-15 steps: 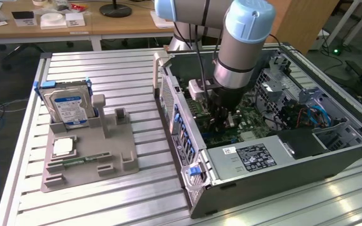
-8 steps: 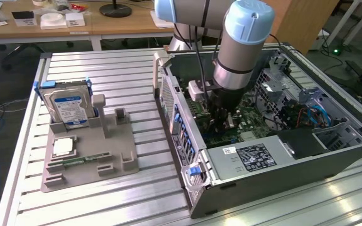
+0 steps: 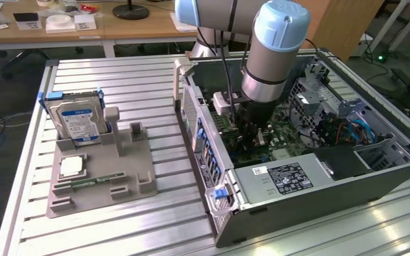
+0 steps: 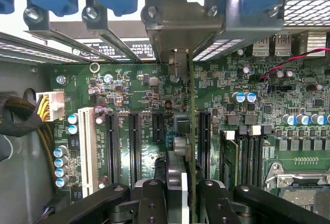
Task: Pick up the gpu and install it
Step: 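Insert the gpu into the slot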
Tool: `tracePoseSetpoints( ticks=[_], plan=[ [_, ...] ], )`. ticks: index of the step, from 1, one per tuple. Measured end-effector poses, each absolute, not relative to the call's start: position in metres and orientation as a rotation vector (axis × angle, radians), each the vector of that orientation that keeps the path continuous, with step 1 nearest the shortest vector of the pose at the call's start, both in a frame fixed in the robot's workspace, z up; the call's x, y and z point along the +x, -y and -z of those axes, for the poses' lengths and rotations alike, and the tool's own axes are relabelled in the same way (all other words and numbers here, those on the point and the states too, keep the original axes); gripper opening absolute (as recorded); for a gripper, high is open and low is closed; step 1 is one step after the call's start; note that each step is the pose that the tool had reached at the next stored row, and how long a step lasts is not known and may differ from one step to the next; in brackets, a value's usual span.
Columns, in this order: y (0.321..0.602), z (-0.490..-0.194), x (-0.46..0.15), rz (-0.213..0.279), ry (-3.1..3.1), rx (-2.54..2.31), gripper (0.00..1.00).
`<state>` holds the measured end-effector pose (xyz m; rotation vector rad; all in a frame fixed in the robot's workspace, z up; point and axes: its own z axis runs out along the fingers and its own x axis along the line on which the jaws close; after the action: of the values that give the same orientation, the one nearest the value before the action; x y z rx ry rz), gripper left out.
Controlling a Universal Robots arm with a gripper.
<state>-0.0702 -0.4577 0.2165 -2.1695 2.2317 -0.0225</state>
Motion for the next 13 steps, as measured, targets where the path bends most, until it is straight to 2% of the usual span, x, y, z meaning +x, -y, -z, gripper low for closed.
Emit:
tracePoseSetpoints(
  ticks=[13],
  plan=[
    [0.4577, -0.2160, -0.0702, 0.022, -2.232, -2.169, 0.29]
  ],
)
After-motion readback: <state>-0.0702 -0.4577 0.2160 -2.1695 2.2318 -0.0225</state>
